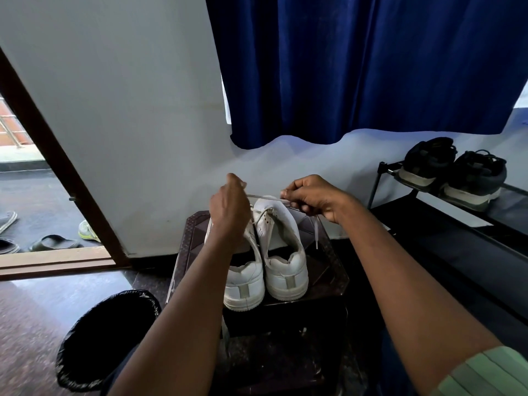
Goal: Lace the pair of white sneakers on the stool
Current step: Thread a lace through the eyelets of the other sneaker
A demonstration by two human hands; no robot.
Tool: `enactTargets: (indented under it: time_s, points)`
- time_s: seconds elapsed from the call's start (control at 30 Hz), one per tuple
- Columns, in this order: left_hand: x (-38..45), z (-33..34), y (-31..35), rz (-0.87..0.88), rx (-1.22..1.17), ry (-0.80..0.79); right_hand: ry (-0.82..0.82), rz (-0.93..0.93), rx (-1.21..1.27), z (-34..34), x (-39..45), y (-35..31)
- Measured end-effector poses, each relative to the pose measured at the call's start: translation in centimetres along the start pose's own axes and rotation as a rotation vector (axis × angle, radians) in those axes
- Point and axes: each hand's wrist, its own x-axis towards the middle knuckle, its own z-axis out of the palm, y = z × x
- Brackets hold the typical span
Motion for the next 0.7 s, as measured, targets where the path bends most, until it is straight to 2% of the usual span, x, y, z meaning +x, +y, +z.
enactTargets:
  time_s: [0.07,0.13,0.23,0.33,0.43,0.53,0.7]
  points:
    - [0.8,-0.4,-0.7,-0.059,-0.120,-0.051,-0.080,0.048,0.063,-0.8,-0.2,0.0]
    - [1.2,-0.7,-0.8,-0.054,-0.236,-0.133,-0.103,0.035,0.285,-1.2,0.0,-0.1]
    - [0.7,-0.9,0.1,0.061,-0.411,-0.216,-0.060,-0.019,0.618,-0.6,0.3,-0.6]
    - [0.3,-0.7,0.8,0.151,-0.498,-0.291,-0.080,-0.043,0.747,0.9,0.0,-0.9]
    - [0.1,-0.5,1.5,0.204,-0.578,-0.312,0.000,-0.118,0.523,2.3,-0.1,-0.8]
    - [0.1,-0.1,1.6,0.265,-0.630,-0.235,0.080,-0.220,0.288,2.9,0.2,-0.3]
    - [0.2,1.1,1.5,0.346,-0.580,-0.160,0.173,-0.337,0.156,3.9,0.3,0.5]
